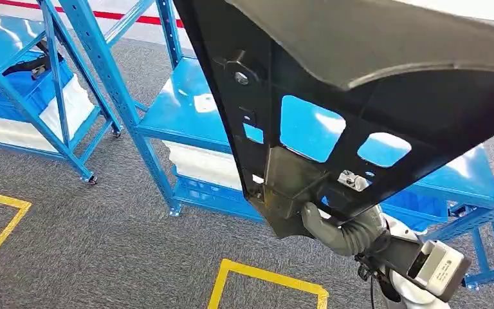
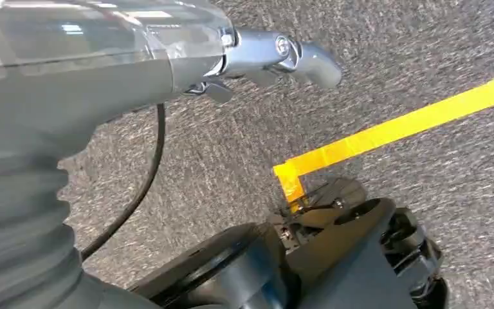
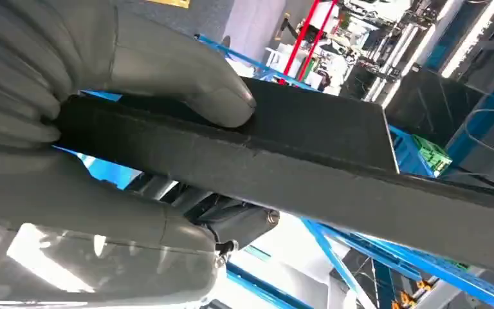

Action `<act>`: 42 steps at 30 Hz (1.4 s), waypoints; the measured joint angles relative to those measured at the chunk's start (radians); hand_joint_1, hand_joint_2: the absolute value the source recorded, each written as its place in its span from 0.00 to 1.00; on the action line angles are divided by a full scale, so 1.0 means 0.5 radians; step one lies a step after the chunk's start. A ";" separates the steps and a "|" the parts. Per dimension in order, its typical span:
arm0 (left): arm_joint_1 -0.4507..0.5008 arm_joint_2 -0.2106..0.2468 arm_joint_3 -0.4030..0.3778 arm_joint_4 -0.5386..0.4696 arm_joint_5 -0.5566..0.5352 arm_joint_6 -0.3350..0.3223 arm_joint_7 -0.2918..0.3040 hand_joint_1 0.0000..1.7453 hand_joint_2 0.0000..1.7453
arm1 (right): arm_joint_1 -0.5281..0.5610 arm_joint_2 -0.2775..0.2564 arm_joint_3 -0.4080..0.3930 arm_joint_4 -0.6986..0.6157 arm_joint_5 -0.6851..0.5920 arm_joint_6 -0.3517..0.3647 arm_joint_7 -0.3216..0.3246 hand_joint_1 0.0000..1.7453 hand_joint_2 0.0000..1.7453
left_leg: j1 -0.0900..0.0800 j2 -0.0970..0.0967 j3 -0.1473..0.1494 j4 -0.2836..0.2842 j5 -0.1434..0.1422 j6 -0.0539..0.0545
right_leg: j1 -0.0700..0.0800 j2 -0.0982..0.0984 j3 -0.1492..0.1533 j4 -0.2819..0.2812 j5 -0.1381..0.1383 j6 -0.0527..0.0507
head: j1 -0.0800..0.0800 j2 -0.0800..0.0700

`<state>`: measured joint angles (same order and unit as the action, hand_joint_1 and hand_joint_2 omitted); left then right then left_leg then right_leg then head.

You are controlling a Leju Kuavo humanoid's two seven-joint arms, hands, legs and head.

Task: Take the parts from the cabinet and place them on the table.

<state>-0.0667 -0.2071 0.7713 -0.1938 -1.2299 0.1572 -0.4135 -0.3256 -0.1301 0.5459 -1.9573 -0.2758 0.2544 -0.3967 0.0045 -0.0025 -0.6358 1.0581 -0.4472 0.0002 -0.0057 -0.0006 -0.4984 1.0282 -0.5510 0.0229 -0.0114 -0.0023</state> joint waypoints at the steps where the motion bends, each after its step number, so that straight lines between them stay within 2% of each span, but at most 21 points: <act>1: -0.002 0.000 -0.001 0.000 -0.002 0.000 0.000 0.00 1.00 | -0.002 0.002 -0.001 -0.001 0.000 0.000 -0.002 1.00 1.00 | 0.001 0.000 -0.007 -0.001 0.015 -0.013 | 0.010 0.003 0.013 -0.022 0.004 0.001 | -0.003 0.000; 4: -0.001 0.000 -0.001 0.000 -0.005 0.000 0.002 0.00 1.00 | 0.002 0.002 -0.006 -0.001 0.005 -0.003 -0.005 1.00 1.00 | 0.005 -0.001 -0.010 -0.015 0.057 -0.049 | 0.019 0.009 -0.017 -0.023 0.037 -0.019 | 0.002 0.000; 5: -0.001 0.001 0.000 0.000 -0.005 0.001 0.002 0.00 1.00 | -0.002 0.003 -0.007 -0.001 0.006 -0.007 -0.006 1.00 1.00 | 0.004 -0.001 -0.022 -0.006 0.038 -0.057 | -0.017 0.002 -0.035 -0.037 0.064 -0.032 | 0.002 0.000; 7: 0.000 0.002 0.000 0.000 -0.005 0.002 0.002 0.00 1.00 | 0.002 0.005 -0.010 0.000 0.013 -0.016 -0.007 1.00 1.00 | 0.011 -0.001 -0.075 0.139 -0.150 -0.064 | -0.014 -0.004 -0.073 -0.035 0.093 -0.043 | -0.021 0.000; 9: -0.005 0.002 0.000 0.000 -0.005 0.002 0.001 0.00 1.00 | 0.003 0.005 -0.013 -0.001 0.021 -0.021 -0.007 1.00 1.00 | 0.015 -0.002 -0.148 0.446 -0.345 -0.072 | -0.013 -0.010 -0.118 -0.034 0.129 -0.051 | -0.034 0.000; 11: -0.009 0.002 -0.001 0.000 -0.008 0.004 0.002 0.00 1.00 | 0.004 0.005 -0.013 0.000 0.027 -0.021 -0.007 1.00 1.00 | 0.023 -0.001 -0.136 0.595 -0.354 -0.084 | -0.016 -0.011 -0.169 -0.031 0.169 -0.048 | -0.044 0.000; 14: -0.004 0.003 -0.001 0.000 -0.014 0.005 0.004 0.00 1.00 | 0.006 0.005 -0.015 0.000 0.035 -0.024 -0.008 1.00 1.00 | 0.052 -0.001 0.119 0.275 -0.159 -0.108 | -0.035 -0.010 -0.246 -0.011 0.213 -0.020 | -0.068 0.000; 16: -0.011 0.002 -0.001 0.000 -0.017 0.005 0.004 0.00 1.00 | 0.004 0.004 -0.019 -0.001 0.037 -0.027 -0.009 1.00 1.00 | 0.051 -0.007 0.284 0.002 -0.217 -0.137 | -0.028 -0.009 -0.290 0.029 0.226 0.007 | -0.101 0.000; 20: -0.002 0.002 -0.001 0.000 -0.018 0.005 0.004 0.00 1.00 | 0.004 0.003 -0.020 -0.001 0.046 -0.027 -0.014 1.00 1.00 | 0.035 -0.015 0.224 0.006 -0.204 -0.060 | -0.027 -0.008 -0.316 0.032 0.297 0.038 | -0.053 0.000; 22: -0.002 0.002 0.000 0.000 -0.018 0.005 0.004 0.00 1.00 | 0.006 0.002 -0.020 -0.001 0.048 -0.030 -0.017 1.00 1.00 | 0.034 -0.002 0.182 0.005 -0.166 -0.008 | -0.036 -0.008 -0.355 0.119 0.144 0.046 | -0.038 0.000; 25: -0.005 0.002 -0.001 0.000 -0.018 0.005 0.006 0.00 1.00 | 0.010 0.002 -0.025 -0.001 0.060 -0.050 -0.023 1.00 1.00 | 0.017 0.006 0.099 0.006 -0.105 0.019 | -0.027 -0.007 -0.445 0.527 -0.142 0.045 | -0.004 0.000; 26: -0.003 0.002 0.000 0.000 -0.018 0.005 0.008 0.00 1.00 | 0.013 0.002 -0.029 -0.001 0.067 -0.059 -0.024 1.00 1.00 | 0.008 0.008 0.069 0.008 -0.082 0.024 | -0.025 -0.007 -0.445 0.613 -0.150 0.040 | -0.001 0.000; 28: -0.003 0.002 0.000 0.000 -0.018 0.005 0.008 0.00 1.00 | 0.015 0.002 -0.030 -0.001 0.075 -0.072 -0.023 1.00 1.00 | -0.009 0.009 0.013 0.008 -0.039 0.028 | -0.008 -0.007 -0.334 0.544 -0.031 0.021 | 0.002 0.000; 30: -0.005 0.002 -0.001 0.000 -0.018 0.005 0.008 0.00 1.00 | 0.013 0.002 -0.033 -0.003 0.090 -0.091 -0.023 1.00 1.00 | -0.023 0.008 -0.023 0.008 -0.002 0.028 | 0.026 -0.005 -0.101 0.240 0.069 -0.028 | 0.005 0.000; 31: -0.006 -0.005 0.000 0.000 -0.018 0.005 0.008 0.00 1.00 | 0.012 0.002 -0.034 -0.011 0.095 -0.098 -0.022 1.00 1.00 | -0.025 0.008 -0.032 0.008 0.013 0.023 | 0.040 -0.006 -0.002 0.076 0.010 -0.062 | 0.001 0.000; 32: -0.008 -0.005 0.000 0.000 -0.017 0.007 0.008 0.00 1.00 | 0.009 0.002 -0.037 -0.017 0.102 -0.108 -0.023 1.00 1.00 | -0.025 0.008 -0.039 0.007 0.031 0.016 | 0.042 -0.006 0.055 -0.025 -0.015 -0.062 | 0.000 0.000; 35: -0.006 -0.005 0.000 0.000 -0.017 0.008 0.008 0.00 1.00 | 0.013 0.002 -0.043 -0.024 0.108 -0.116 -0.022 1.00 1.00 | -0.017 0.015 -0.053 -0.012 0.092 -0.018 | 0.056 0.000 0.018 -0.046 0.015 -0.062 | 0.005 0.000; 36: -0.004 -0.003 0.002 0.001 -0.017 0.008 0.008 0.00 1.00 | 0.013 0.002 -0.044 -0.024 0.110 -0.123 -0.022 1.00 1.00 | -0.016 0.013 -0.067 0.007 0.068 -0.024 | 0.014 -0.006 0.001 -0.066 0.047 -0.062 | 0.004 0.000; 37: -0.004 -0.003 0.002 0.001 -0.016 0.008 0.008 0.00 1.00 | 0.009 0.002 -0.044 -0.024 0.113 -0.128 -0.022 1.00 1.00 | -0.016 0.008 -0.080 0.040 -0.014 -0.033 | 0.018 -0.009 -0.026 -0.066 0.065 -0.060 | 0.005 0.000; 40: -0.009 -0.002 0.004 0.001 -0.013 0.008 0.008 0.00 1.00 | 0.009 0.002 -0.045 -0.024 0.135 -0.164 -0.019 1.00 1.00 | -0.003 0.009 -0.135 0.428 -0.362 -0.048 | 0.016 -0.011 -0.107 -0.062 0.136 -0.069 | -0.023 0.000; 42: -0.010 0.000 0.004 0.000 -0.018 0.008 0.008 0.00 1.00 | 0.009 0.003 -0.044 -0.024 0.153 -0.192 -0.015 1.00 1.00 | 0.012 0.010 -0.112 0.589 -0.326 -0.065 | 0.010 -0.015 -0.179 -0.054 0.187 -0.064 | -0.035 0.000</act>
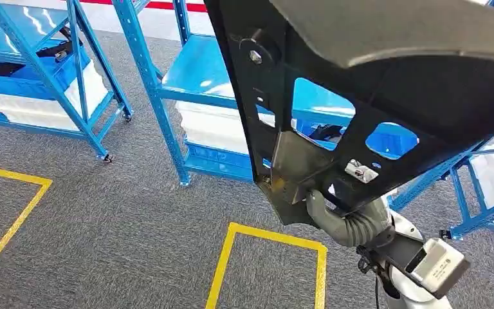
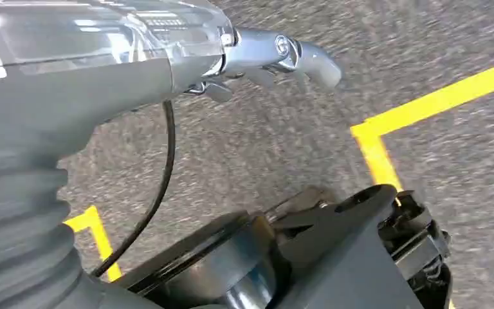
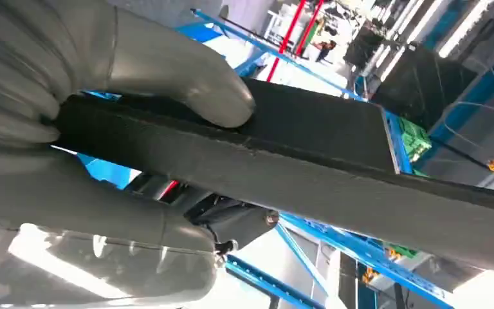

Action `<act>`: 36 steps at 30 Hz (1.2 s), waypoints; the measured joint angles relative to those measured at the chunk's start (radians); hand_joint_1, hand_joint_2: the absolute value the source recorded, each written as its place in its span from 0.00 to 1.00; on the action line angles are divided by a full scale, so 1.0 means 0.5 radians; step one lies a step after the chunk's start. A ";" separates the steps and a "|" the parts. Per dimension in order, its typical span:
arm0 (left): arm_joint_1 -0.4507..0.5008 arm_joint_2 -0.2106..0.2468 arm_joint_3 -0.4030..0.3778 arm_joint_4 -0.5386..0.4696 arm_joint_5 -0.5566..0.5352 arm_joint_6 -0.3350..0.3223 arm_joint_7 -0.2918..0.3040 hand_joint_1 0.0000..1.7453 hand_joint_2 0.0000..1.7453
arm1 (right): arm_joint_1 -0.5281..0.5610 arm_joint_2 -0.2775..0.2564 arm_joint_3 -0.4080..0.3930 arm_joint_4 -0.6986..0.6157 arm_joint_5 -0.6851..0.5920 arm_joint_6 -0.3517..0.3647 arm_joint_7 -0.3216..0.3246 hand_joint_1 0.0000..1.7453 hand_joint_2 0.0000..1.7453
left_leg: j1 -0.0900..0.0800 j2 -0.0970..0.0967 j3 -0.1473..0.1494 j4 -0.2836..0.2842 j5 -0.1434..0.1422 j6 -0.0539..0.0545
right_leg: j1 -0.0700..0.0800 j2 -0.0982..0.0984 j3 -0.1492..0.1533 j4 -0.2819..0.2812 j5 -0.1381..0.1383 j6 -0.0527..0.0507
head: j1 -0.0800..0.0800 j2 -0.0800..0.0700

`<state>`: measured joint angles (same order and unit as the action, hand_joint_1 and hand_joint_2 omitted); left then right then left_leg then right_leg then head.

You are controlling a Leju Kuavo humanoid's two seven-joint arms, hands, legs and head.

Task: Take the parts from the cabinet and place them on the table.

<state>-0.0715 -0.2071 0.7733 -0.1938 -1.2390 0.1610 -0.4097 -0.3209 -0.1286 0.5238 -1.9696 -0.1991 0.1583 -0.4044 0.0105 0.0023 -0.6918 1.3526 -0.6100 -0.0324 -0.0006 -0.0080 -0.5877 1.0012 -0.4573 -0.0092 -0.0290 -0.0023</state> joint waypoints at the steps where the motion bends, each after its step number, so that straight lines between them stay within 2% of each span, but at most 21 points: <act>1: -0.001 0.001 -0.001 0.000 -0.005 0.000 0.001 0.00 1.00 | -0.002 0.000 0.000 0.000 0.008 -0.013 0.001 1.00 1.00 | 0.010 0.000 0.054 -0.030 0.087 -0.009 | -0.007 0.000 -0.030 0.009 0.021 0.007 | -0.003 0.000; 3: 0.001 0.002 -0.001 0.000 -0.015 0.001 0.002 0.00 1.00 | -0.007 0.002 -0.001 0.000 0.022 -0.037 0.002 1.00 1.00 | 0.037 0.001 0.256 -0.287 0.201 -0.040 | -0.026 0.000 -0.100 0.043 0.053 0.034 | -0.011 0.000; 4: -0.003 0.001 -0.001 0.001 -0.017 0.001 0.001 0.00 1.00 | -0.012 0.002 -0.001 0.000 0.027 -0.051 0.002 1.00 1.00 | 0.055 0.000 0.375 -0.471 0.138 -0.063 | -0.022 0.001 -0.130 0.068 0.062 0.049 | -0.030 0.000; 5: -0.005 0.000 -0.001 0.000 -0.019 0.001 0.001 0.00 1.00 | -0.017 0.004 -0.002 0.000 0.032 -0.062 0.002 1.00 1.00 | 0.032 -0.010 0.451 -0.604 0.071 -0.051 | -0.021 0.000 -0.151 0.096 0.071 0.060 | -0.046 0.000; 9: 0.006 0.001 -0.001 0.002 -0.023 0.001 0.002 0.00 1.00 | -0.024 0.011 0.000 0.001 0.046 -0.082 0.002 1.00 1.00 | 0.022 -0.015 0.381 -0.602 0.106 0.027 | -0.026 -0.001 -0.178 0.091 0.140 0.094 | -0.013 0.000; 11: 0.004 0.001 0.000 0.002 -0.023 0.001 0.002 0.00 1.00 | -0.027 0.011 0.001 0.001 0.059 -0.095 0.007 1.00 1.00 | 0.020 -0.007 0.326 -0.601 0.155 0.062 | -0.029 0.003 -0.217 0.213 -0.071 0.104 | 0.004 0.000; 13: 0.002 0.001 -0.001 0.002 -0.026 0.001 0.002 0.00 1.00 | -0.031 0.015 0.002 0.002 0.063 -0.102 0.009 1.00 1.00 | 0.016 -0.005 0.255 -0.599 0.207 0.074 | -0.029 0.003 -0.285 0.517 -0.285 0.106 | 0.026 0.000; 15: 0.005 0.002 -0.001 0.002 -0.026 0.001 0.002 0.00 1.00 | -0.031 0.016 0.007 0.002 0.063 -0.108 0.011 1.00 1.00 | 0.010 0.000 0.187 -0.596 0.256 0.076 | -0.028 0.004 -0.287 0.691 -0.293 0.105 | 0.034 0.000; 18: 0.004 0.001 -0.001 0.002 -0.026 0.000 0.002 0.00 1.00 | -0.033 0.019 0.016 0.003 0.065 -0.113 0.011 1.00 1.00 | 0.003 0.000 0.103 -0.596 0.326 0.071 | -0.017 0.005 -0.033 0.430 -0.091 0.082 | 0.040 0.000; 20: -0.001 0.000 -0.001 0.002 -0.026 0.000 0.001 0.00 1.00 | -0.048 0.026 0.021 0.003 0.065 -0.117 0.013 1.00 1.00 | -0.003 -0.004 0.080 -0.594 0.361 0.054 | 0.007 0.010 0.225 0.055 -0.167 0.046 | 0.042 0.000; 21: -0.002 -0.001 -0.001 0.002 -0.028 0.000 0.002 0.00 1.00 | -0.054 0.029 0.024 0.003 0.064 -0.121 0.011 1.00 1.00 | -0.001 -0.002 0.076 -0.600 0.383 0.043 | 0.013 0.012 0.259 -0.015 -0.197 0.049 | 0.040 0.000; 24: 0.003 -0.001 -0.001 0.003 -0.029 -0.001 0.002 0.00 1.00 | -0.054 0.029 0.027 0.005 0.061 -0.132 0.011 1.00 1.00 | -0.008 -0.002 0.063 -0.625 0.450 0.005 | 0.013 0.014 0.192 -0.026 -0.147 0.037 | 0.040 0.000; 25: 0.002 0.000 -0.001 0.003 -0.029 -0.001 0.002 0.00 1.00 | -0.061 0.030 0.028 0.008 0.060 -0.133 0.011 1.00 1.00 | 0.006 -0.005 0.037 -0.601 0.400 0.002 | -0.016 0.000 0.178 -0.033 -0.119 0.034 | 0.040 0.000; 28: -0.002 0.001 -0.001 0.003 -0.028 0.000 0.001 0.00 1.00 | -0.060 0.035 0.031 0.011 0.056 -0.149 0.011 1.00 1.00 | -0.002 -0.007 -0.027 -0.245 0.022 -0.001 | -0.006 -0.001 0.093 -0.032 -0.047 0.000 | 0.011 0.000; 29: -0.004 0.001 -0.001 0.003 -0.028 0.000 0.001 0.00 1.00 | -0.060 0.035 0.033 0.012 0.056 -0.150 0.010 1.00 1.00 | -0.001 -0.007 -0.038 -0.109 -0.032 -0.004 | -0.003 -0.003 0.062 -0.031 -0.023 -0.003 | 0.010 0.000; 30: -0.005 0.002 -0.001 0.003 -0.027 0.001 0.000 0.00 1.00 | -0.059 0.035 0.034 0.015 0.056 -0.153 0.010 1.00 1.00 | 0.002 -0.007 -0.030 -0.017 -0.013 -0.006 | -0.002 -0.003 0.030 -0.030 -0.004 -0.002 | 0.008 0.000; 31: -0.005 0.002 -0.001 0.003 -0.027 0.001 -0.001 0.00 1.00 | -0.058 0.035 0.034 0.015 0.056 -0.154 0.010 1.00 1.00 | 0.005 -0.007 0.006 -0.004 0.078 -0.009 | -0.004 -0.003 -0.003 -0.028 0.019 0.003 | 0.002 0.000; 33: -0.001 0.002 -0.001 0.003 -0.023 0.004 0.000 0.00 1.00 | -0.057 0.035 0.035 0.016 0.058 -0.159 0.008 1.00 1.00 | 0.022 -0.006 0.170 -0.191 0.248 -0.019 | -0.014 -0.003 -0.059 -0.011 0.057 0.021 | -0.007 0.000; 34: 0.001 0.002 -0.001 0.003 -0.022 0.004 0.000 0.00 1.00 | -0.058 0.035 0.035 0.016 0.060 -0.166 0.007 1.00 1.00 | 0.032 -0.006 0.288 -0.356 0.241 -0.026 | -0.014 -0.002 -0.084 0.012 0.068 0.035 | -0.015 0.000; 35: -0.001 0.002 -0.001 0.003 -0.022 0.004 0.000 0.00 1.00 | -0.057 0.034 0.034 0.016 0.063 -0.172 0.007 1.00 1.00 | 0.033 -0.006 0.400 -0.529 0.155 -0.038 | -0.004 -0.002 -0.112 0.039 0.073 0.044 | -0.035 0.000; 36: -0.004 0.002 -0.001 0.003 -0.022 0.004 0.002 0.00 1.00 | -0.056 0.034 0.032 0.016 0.072 -0.180 0.006 1.00 1.00 | 0.023 -0.015 0.443 -0.622 0.084 -0.018 | -0.003 -0.003 -0.126 0.057 0.080 0.053 | -0.037 0.000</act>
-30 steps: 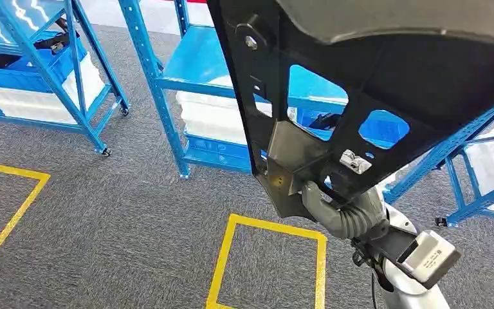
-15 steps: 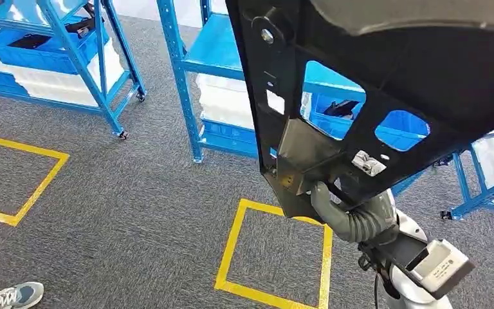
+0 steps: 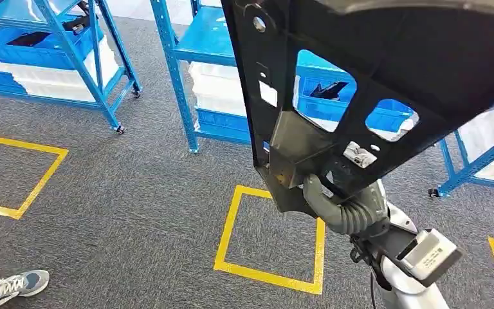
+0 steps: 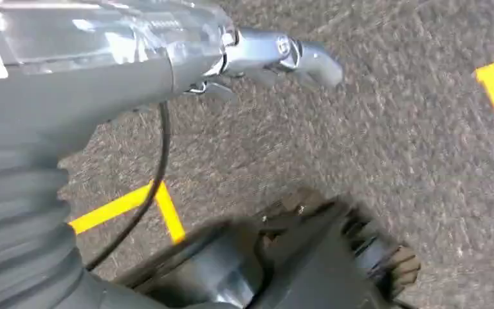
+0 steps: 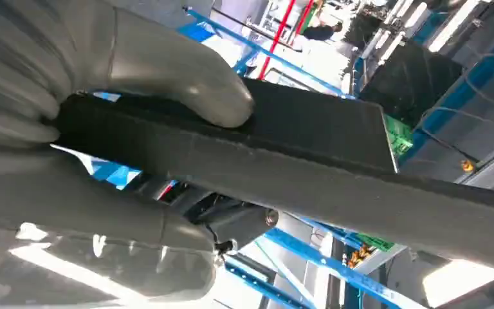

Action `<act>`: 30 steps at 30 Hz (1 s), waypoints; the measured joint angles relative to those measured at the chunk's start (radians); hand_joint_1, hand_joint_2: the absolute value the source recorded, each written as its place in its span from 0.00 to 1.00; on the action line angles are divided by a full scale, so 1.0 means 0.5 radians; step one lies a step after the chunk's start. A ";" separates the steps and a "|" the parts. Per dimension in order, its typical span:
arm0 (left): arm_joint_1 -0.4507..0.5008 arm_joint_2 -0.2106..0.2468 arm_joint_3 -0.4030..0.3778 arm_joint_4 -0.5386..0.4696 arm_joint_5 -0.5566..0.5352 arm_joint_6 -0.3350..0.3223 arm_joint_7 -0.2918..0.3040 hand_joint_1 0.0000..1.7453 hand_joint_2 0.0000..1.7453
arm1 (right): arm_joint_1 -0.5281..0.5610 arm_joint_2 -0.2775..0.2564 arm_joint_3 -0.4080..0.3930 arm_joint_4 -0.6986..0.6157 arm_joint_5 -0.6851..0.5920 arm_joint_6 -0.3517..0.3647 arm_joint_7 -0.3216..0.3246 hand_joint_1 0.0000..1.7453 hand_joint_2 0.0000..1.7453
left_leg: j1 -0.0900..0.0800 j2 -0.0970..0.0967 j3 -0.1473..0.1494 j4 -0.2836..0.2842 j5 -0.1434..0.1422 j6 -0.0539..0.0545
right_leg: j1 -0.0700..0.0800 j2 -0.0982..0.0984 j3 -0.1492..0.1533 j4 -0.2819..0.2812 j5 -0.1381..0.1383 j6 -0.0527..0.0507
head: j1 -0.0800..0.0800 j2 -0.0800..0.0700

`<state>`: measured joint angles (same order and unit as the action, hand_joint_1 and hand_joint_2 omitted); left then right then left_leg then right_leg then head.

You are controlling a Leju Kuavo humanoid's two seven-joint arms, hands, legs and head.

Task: Take the parts from the cabinet and place them on the table.

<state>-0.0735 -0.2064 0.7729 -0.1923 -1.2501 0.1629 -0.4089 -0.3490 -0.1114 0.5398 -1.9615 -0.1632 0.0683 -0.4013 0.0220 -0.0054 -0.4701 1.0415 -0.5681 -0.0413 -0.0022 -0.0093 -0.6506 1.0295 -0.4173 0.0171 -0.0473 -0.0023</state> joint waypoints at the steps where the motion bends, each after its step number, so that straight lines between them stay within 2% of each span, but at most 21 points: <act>1: 0.002 0.000 -0.001 0.000 -0.001 0.000 0.002 0.00 1.00 | -0.002 0.000 0.000 0.000 0.020 -0.014 -0.005 1.00 1.00 | 0.006 -0.009 -0.012 -0.015 -0.019 0.008 | 0.002 -0.004 -0.016 0.014 0.017 0.010 | 0.014 0.000; 3: 0.014 0.000 0.000 0.000 -0.001 0.000 0.015 0.00 1.00 | 0.003 -0.002 -0.002 0.000 0.050 -0.039 -0.005 1.00 1.00 | -0.002 -0.015 -0.035 -0.003 0.001 0.041 | -0.005 -0.010 -0.023 0.011 0.041 0.026 | 0.026 0.000; 4: 0.019 0.000 0.000 0.000 -0.004 -0.002 0.022 0.00 1.00 | 0.007 -0.008 -0.003 0.000 0.057 -0.047 -0.005 1.00 1.00 | 0.001 -0.014 -0.041 -0.003 0.015 0.061 | -0.013 -0.005 -0.033 0.025 0.017 0.035 | 0.026 0.000; 5: 0.018 0.001 0.001 0.000 -0.010 -0.006 0.031 0.00 1.00 | 0.009 -0.011 -0.005 0.000 0.057 -0.057 -0.005 1.00 1.00 | 0.001 -0.018 -0.056 -0.003 0.030 0.076 | -0.014 0.000 -0.058 0.087 -0.055 0.041 | 0.035 0.000; 7: 0.018 0.000 0.000 0.000 -0.026 -0.011 0.035 0.00 1.00 | 0.018 -0.017 -0.008 0.001 0.057 -0.076 -0.003 1.00 1.00 | 0.001 -0.029 -0.098 -0.002 0.061 0.087 | -0.017 0.000 -0.175 0.395 -0.246 0.048 | 0.059 0.000; 9: 0.026 0.001 0.000 0.000 -0.031 -0.012 0.037 0.00 1.00 | 0.036 -0.020 -0.009 0.002 0.056 -0.082 0.000 1.00 1.00 | 0.000 -0.048 -0.133 0.001 0.085 0.086 | -0.018 0.000 -0.234 0.598 -0.321 0.048 | 0.067 0.000; 10: 0.028 0.001 0.000 0.000 -0.032 -0.011 0.037 0.00 1.00 | 0.041 -0.021 -0.009 0.002 0.056 -0.082 0.001 1.00 1.00 | 0.000 -0.061 -0.145 0.001 0.094 0.084 | -0.018 0.000 -0.202 0.575 -0.297 0.048 | 0.069 0.000; 12: 0.026 0.001 0.000 0.000 -0.036 -0.011 0.041 0.00 1.00 | 0.042 -0.027 -0.014 0.007 0.048 -0.082 0.001 1.00 1.00 | 0.001 -0.097 -0.155 0.001 0.106 0.075 | -0.018 0.026 -0.024 0.308 -0.165 0.041 | 0.074 0.000; 13: 0.024 0.001 0.000 0.000 -0.036 -0.007 0.043 0.00 1.00 | 0.042 -0.027 -0.018 0.008 0.046 -0.082 0.001 1.00 1.00 | 0.004 -0.117 -0.154 0.000 0.109 0.071 | -0.018 0.084 0.096 0.111 -0.092 0.035 | 0.076 0.000; 14: 0.021 0.001 0.000 0.000 -0.036 -0.005 0.043 0.00 1.00 | 0.043 -0.027 -0.024 0.008 0.043 -0.082 0.001 1.00 1.00 | 0.002 -0.129 -0.166 0.000 0.113 0.060 | -0.021 0.178 0.152 0.026 -0.121 0.024 | 0.076 0.000; 18: 0.013 0.011 0.003 0.000 -0.004 0.007 0.026 0.00 1.00 | 0.047 -0.029 -0.040 0.014 0.031 -0.084 -0.001 1.00 1.00 | 0.016 -0.211 -0.208 -0.010 0.151 0.000 | -0.010 0.114 0.154 -0.006 -0.132 0.019 | 0.079 0.000; 19: 0.012 0.018 0.004 0.000 0.002 0.009 0.022 0.00 1.00 | 0.046 -0.028 -0.042 0.013 0.027 -0.084 -0.002 1.00 1.00 | 0.012 -0.187 -0.210 0.007 0.135 -0.004 | -0.040 0.082 0.158 -0.026 -0.120 0.002 | 0.075 0.000; 20: 0.010 0.023 0.004 0.000 0.002 0.012 0.023 0.00 1.00 | 0.044 -0.027 -0.042 0.014 0.027 -0.084 -0.002 1.00 1.00 | -0.007 -0.089 -0.236 0.060 0.095 -0.004 | -0.033 0.058 0.160 -0.026 -0.120 -0.009 | 0.067 0.000; 21: 0.010 0.027 0.004 0.000 0.002 0.011 0.024 0.00 1.00 | 0.046 -0.027 -0.045 0.014 0.026 -0.085 -0.006 1.00 1.00 | -0.010 -0.039 -0.290 0.177 0.023 -0.005 | -0.028 0.031 0.160 -0.025 -0.122 -0.022 | 0.048 0.000; 23: 0.006 0.030 0.004 0.000 0.006 0.011 0.020 0.00 1.00 | 0.051 -0.028 -0.052 0.018 0.026 -0.085 -0.005 1.00 1.00 | -0.011 -0.012 -0.427 0.483 -0.114 -0.006 | -0.016 -0.022 0.155 -0.024 -0.120 -0.032 | 0.030 0.000; 24: 0.002 0.030 0.004 0.000 0.008 0.011 0.021 0.00 1.00 | 0.054 -0.028 -0.054 0.022 0.021 -0.091 -0.005 1.00 1.00 | -0.011 -0.007 -0.477 0.603 -0.143 -0.006 | -0.010 -0.053 0.152 -0.024 -0.118 -0.035 | 0.021 0.000; 25: 0.002 0.030 0.004 0.000 0.011 0.011 0.020 0.00 1.00 | 0.057 -0.028 -0.055 0.024 0.017 -0.096 -0.005 1.00 1.00 | -0.011 -0.006 -0.473 0.615 -0.129 -0.006 | -0.008 -0.077 0.152 -0.024 -0.118 -0.035 | 0.017 0.000; 26: 0.004 0.030 0.005 0.000 0.012 0.013 0.021 0.00 1.00 | 0.059 -0.028 -0.057 0.027 0.010 -0.100 -0.005 1.00 1.00 | -0.011 -0.003 -0.429 0.545 -0.080 -0.004 | -0.006 -0.099 0.152 -0.022 -0.118 -0.035 | 0.011 0.000; 28: 0.014 0.037 0.010 0.000 0.022 0.029 0.023 0.00 1.00 | 0.060 -0.029 -0.066 0.027 -0.006 -0.103 -0.012 1.00 1.00 | -0.011 0.041 -0.254 0.213 0.088 0.001 | -0.006 -0.136 0.153 -0.015 -0.120 -0.032 | -0.003 0.000; 29: 0.017 0.040 0.020 0.000 0.027 0.036 0.023 0.00 1.00 | 0.060 -0.031 -0.075 0.027 -0.012 -0.104 -0.018 1.00 1.00 | -0.015 0.137 -0.183 0.061 0.137 0.003 | 0.001 -0.151 0.150 -0.007 -0.124 -0.026 | -0.013 0.000; 30: 0.015 0.040 0.024 0.000 0.030 0.040 0.024 0.00 1.00 | 0.062 -0.035 -0.085 0.027 -0.015 -0.105 -0.021 1.00 1.00 | -0.034 0.215 -0.185 0.024 0.117 0.007 | 0.022 -0.165 0.139 0.013 -0.128 -0.018 | -0.030 0.000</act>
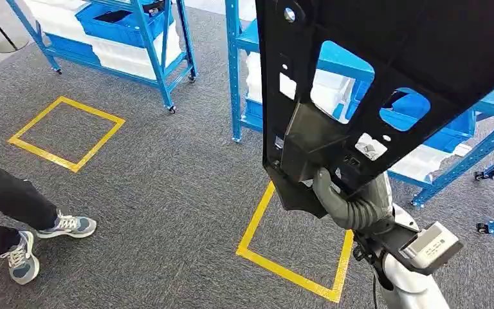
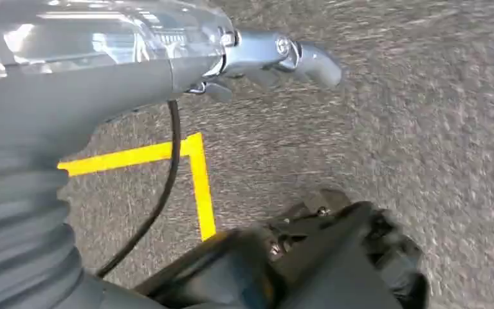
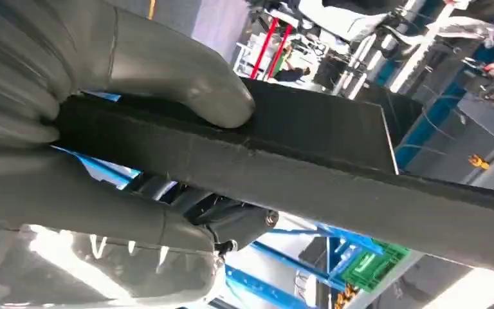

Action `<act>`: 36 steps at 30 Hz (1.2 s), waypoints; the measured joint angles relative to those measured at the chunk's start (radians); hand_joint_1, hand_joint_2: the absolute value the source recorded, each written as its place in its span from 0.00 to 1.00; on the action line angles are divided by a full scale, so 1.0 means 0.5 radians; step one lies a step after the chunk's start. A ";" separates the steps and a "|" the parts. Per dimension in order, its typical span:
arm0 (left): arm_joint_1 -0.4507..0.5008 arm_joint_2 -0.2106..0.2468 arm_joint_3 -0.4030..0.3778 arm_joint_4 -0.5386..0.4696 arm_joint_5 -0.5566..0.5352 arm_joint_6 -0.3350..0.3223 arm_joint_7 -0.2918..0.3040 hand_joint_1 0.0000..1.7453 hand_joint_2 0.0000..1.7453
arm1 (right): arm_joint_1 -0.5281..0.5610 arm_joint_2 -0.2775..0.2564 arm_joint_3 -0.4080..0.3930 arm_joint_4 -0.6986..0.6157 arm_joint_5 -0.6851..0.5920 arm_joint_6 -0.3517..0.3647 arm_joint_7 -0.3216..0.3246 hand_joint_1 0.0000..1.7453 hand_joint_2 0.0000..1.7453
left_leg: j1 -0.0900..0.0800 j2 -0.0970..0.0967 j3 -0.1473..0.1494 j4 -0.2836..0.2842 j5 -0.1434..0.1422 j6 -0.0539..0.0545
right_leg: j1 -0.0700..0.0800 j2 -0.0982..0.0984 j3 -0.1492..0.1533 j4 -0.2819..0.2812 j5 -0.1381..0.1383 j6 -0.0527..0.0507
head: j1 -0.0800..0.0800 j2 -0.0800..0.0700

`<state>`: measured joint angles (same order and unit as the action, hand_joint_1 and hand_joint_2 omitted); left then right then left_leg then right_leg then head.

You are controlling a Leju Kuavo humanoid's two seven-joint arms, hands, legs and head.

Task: Take the parts from the cabinet and place them on the table.

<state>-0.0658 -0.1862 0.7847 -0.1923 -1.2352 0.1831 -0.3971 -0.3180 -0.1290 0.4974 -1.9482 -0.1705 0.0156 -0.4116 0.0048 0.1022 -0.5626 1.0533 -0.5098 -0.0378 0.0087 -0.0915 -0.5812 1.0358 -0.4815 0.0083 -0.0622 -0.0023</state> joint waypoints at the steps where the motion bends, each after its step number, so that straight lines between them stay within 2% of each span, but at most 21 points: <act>1: -0.005 0.000 0.003 0.000 0.002 0.011 -0.002 0.00 1.00 | 0.002 -0.005 -0.010 0.000 -0.003 -0.004 -0.003 1.00 1.00 | 0.002 -0.026 -0.017 0.007 0.003 0.023 | 0.002 -0.016 -0.010 0.001 0.003 0.004 | -0.002 0.000; 4: 0.010 0.019 0.032 0.000 0.034 0.039 -0.015 0.00 1.00 | 0.002 -0.014 -0.029 -0.001 -0.039 -0.005 -0.017 1.00 1.00 | -0.002 -0.100 -0.037 0.008 0.019 0.054 | 0.000 -0.083 -0.006 0.004 0.000 0.018 | 0.043 0.000; 6: 0.008 0.031 0.048 -0.001 0.057 0.056 -0.024 0.00 1.00 | 0.001 -0.022 -0.046 -0.004 -0.076 -0.002 -0.026 1.00 1.00 | 0.010 -0.144 -0.050 0.006 0.034 0.078 | -0.019 0.079 -0.042 0.096 -0.101 0.044 | 0.050 0.000; 7: 0.001 0.032 0.058 -0.002 0.070 0.060 -0.024 0.00 1.00 | 0.002 -0.025 -0.053 -0.004 -0.090 0.001 -0.033 1.00 1.00 | 0.012 -0.166 -0.059 0.006 0.041 0.089 | -0.023 0.121 -0.097 0.227 -0.182 0.046 | 0.062 0.000; 9: -0.004 0.039 0.085 -0.003 0.097 0.062 -0.022 0.00 1.00 | 0.024 -0.044 -0.080 -0.004 -0.128 0.013 -0.051 1.00 1.00 | 0.012 -0.227 -0.075 0.007 0.051 0.101 | -0.026 0.150 -0.235 0.543 -0.309 0.048 | 0.083 0.000; 10: -0.002 0.043 0.095 -0.003 0.106 0.062 -0.018 0.00 1.00 | 0.041 -0.053 -0.091 -0.004 -0.140 0.024 -0.062 1.00 1.00 | 0.012 -0.257 -0.079 0.007 0.055 0.100 | -0.027 0.150 -0.261 0.604 -0.308 0.049 | 0.087 0.000; 11: 0.001 0.047 0.107 -0.003 0.115 0.061 -0.005 0.00 1.00 | 0.051 -0.058 -0.096 -0.004 -0.139 0.027 -0.076 1.00 1.00 | 0.012 -0.287 -0.079 0.007 0.057 0.098 | -0.028 0.151 -0.236 0.567 -0.262 0.049 | 0.092 0.000; 13: 0.002 0.050 0.128 -0.003 0.124 0.058 0.016 0.00 1.00 | 0.059 -0.072 -0.108 -0.008 -0.130 0.030 -0.103 1.00 1.00 | 0.016 -0.342 -0.075 0.008 0.061 0.092 | -0.032 0.177 -0.099 0.290 -0.098 0.047 | 0.095 0.000; 14: 0.001 0.050 0.130 -0.003 0.126 0.058 0.018 0.00 1.00 | 0.063 -0.077 -0.123 -0.018 -0.124 0.030 -0.111 1.00 1.00 | 0.019 -0.368 -0.074 0.009 0.063 0.087 | -0.041 0.248 -0.014 0.111 -0.012 0.047 | 0.099 0.000; 15: -0.001 0.053 0.136 -0.004 0.126 0.057 0.016 0.00 1.00 | 0.073 -0.084 -0.134 -0.028 -0.123 0.030 -0.120 1.00 1.00 | 0.015 -0.389 -0.086 0.010 0.069 0.073 | -0.049 0.350 0.017 0.045 -0.034 0.045 | 0.100 0.000; 19: 0.010 0.063 0.145 -0.004 0.112 0.052 -0.024 0.00 1.00 | 0.115 -0.092 -0.161 -0.061 -0.121 0.030 -0.120 1.00 1.00 | 0.027 -0.477 -0.133 -0.001 0.107 0.014 | -0.042 0.292 0.023 0.001 -0.043 0.029 | 0.101 0.000; 21: 0.011 0.072 0.146 -0.004 0.108 0.053 -0.029 0.00 1.00 | 0.119 -0.092 -0.175 -0.075 -0.121 0.031 -0.122 1.00 1.00 | 0.007 -0.288 -0.159 0.076 0.040 0.009 | -0.057 0.239 0.027 -0.010 -0.033 0.009 | 0.075 0.000; 22: 0.005 0.072 0.146 -0.004 0.108 0.053 -0.031 0.00 1.00 | 0.127 -0.092 -0.185 -0.082 -0.121 0.031 -0.123 1.00 1.00 | 0.008 -0.244 -0.213 0.209 -0.040 0.007 | -0.052 0.209 0.028 -0.010 -0.035 -0.003 | 0.059 0.000; 25: -0.001 0.073 0.145 -0.004 0.101 0.052 -0.036 0.00 1.00 | 0.148 -0.092 -0.188 -0.082 -0.123 0.031 -0.122 1.00 1.00 | 0.011 -0.224 -0.382 0.626 -0.209 0.005 | -0.043 0.123 0.026 -0.008 -0.036 -0.008 | 0.044 0.000; 26: 0.000 0.076 0.145 -0.004 0.101 0.052 -0.036 0.00 1.00 | 0.155 -0.092 -0.188 -0.082 -0.123 0.032 -0.122 1.00 1.00 | 0.012 -0.223 -0.369 0.623 -0.186 0.003 | -0.043 0.093 0.027 -0.007 -0.036 -0.008 | 0.033 0.000; 28: 0.001 0.081 0.146 -0.004 0.101 0.053 -0.034 0.00 1.00 | 0.159 -0.092 -0.194 -0.085 -0.124 0.032 -0.122 1.00 1.00 | 0.013 -0.201 -0.220 0.354 -0.046 0.007 | -0.045 0.049 0.030 -0.005 -0.038 -0.004 | 0.015 0.000; 29: 0.000 0.083 0.146 -0.004 0.100 0.053 -0.033 0.00 1.00 | 0.159 -0.092 -0.196 -0.089 -0.124 0.032 -0.122 1.00 1.00 | 0.014 -0.152 -0.121 0.172 0.029 0.008 | -0.045 0.030 0.032 0.000 -0.042 0.001 | 0.006 0.000; 30: -0.001 0.085 0.146 -0.004 0.099 0.053 -0.031 0.00 1.00 | 0.160 -0.092 -0.201 -0.095 -0.124 0.032 -0.122 1.00 1.00 | 0.007 -0.041 -0.065 0.051 0.030 0.005 | -0.036 0.014 0.033 0.005 -0.048 0.012 | -0.005 0.000; 31: -0.008 0.084 0.146 -0.004 0.098 0.052 -0.031 0.00 1.00 | 0.163 -0.092 -0.208 -0.101 -0.124 0.032 -0.123 1.00 1.00 | -0.007 -0.020 -0.069 0.027 0.030 0.024 | -0.018 -0.002 0.025 0.020 -0.052 0.018 | -0.024 0.000; 35: -0.002 0.085 0.145 -0.004 0.083 0.050 -0.006 0.00 1.00 | 0.172 -0.092 -0.219 -0.109 -0.120 0.032 -0.120 1.00 1.00 | -0.008 -0.115 -0.091 0.027 0.049 0.063 | -0.017 -0.076 0.034 0.010 -0.055 0.040 | 0.015 0.000; 36: -0.002 0.085 0.146 -0.004 0.083 0.050 -0.002 0.00 1.00 | 0.173 -0.092 -0.221 -0.109 -0.116 0.032 -0.119 1.00 1.00 | -0.003 -0.140 -0.098 0.024 0.058 0.076 | -0.028 0.011 0.024 0.039 -0.100 0.052 | 0.018 0.000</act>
<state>-0.0668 -0.1438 0.8579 -0.1942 -1.1936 0.2083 -0.3983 -0.2314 -0.1747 0.3868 -2.0027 -0.2285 0.0317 -0.4711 0.0034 0.0321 -0.6116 1.0655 -0.4810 0.0001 -0.0053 -0.0863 -0.5693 1.0556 -0.5315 0.0344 -0.0530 -0.0023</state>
